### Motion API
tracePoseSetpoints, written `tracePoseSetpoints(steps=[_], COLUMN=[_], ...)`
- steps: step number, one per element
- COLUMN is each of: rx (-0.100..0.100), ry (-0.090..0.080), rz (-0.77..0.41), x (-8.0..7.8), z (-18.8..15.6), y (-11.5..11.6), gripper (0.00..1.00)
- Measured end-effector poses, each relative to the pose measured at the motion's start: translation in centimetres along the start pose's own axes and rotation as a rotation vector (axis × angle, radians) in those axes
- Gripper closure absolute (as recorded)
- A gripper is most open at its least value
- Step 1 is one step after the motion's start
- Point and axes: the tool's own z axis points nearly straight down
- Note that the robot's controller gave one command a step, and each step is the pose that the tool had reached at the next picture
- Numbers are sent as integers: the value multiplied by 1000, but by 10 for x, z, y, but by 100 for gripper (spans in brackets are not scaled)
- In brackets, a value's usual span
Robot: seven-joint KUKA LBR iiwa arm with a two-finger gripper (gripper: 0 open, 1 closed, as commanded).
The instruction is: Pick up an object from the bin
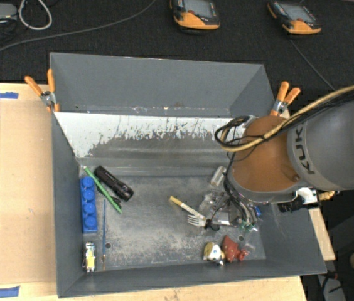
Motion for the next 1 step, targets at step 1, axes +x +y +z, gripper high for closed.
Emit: tracePoseSetpoints(steps=[1], rx=[0], ry=[2], rz=[-1], x=[1], z=[-13], y=[0], gripper=[100])
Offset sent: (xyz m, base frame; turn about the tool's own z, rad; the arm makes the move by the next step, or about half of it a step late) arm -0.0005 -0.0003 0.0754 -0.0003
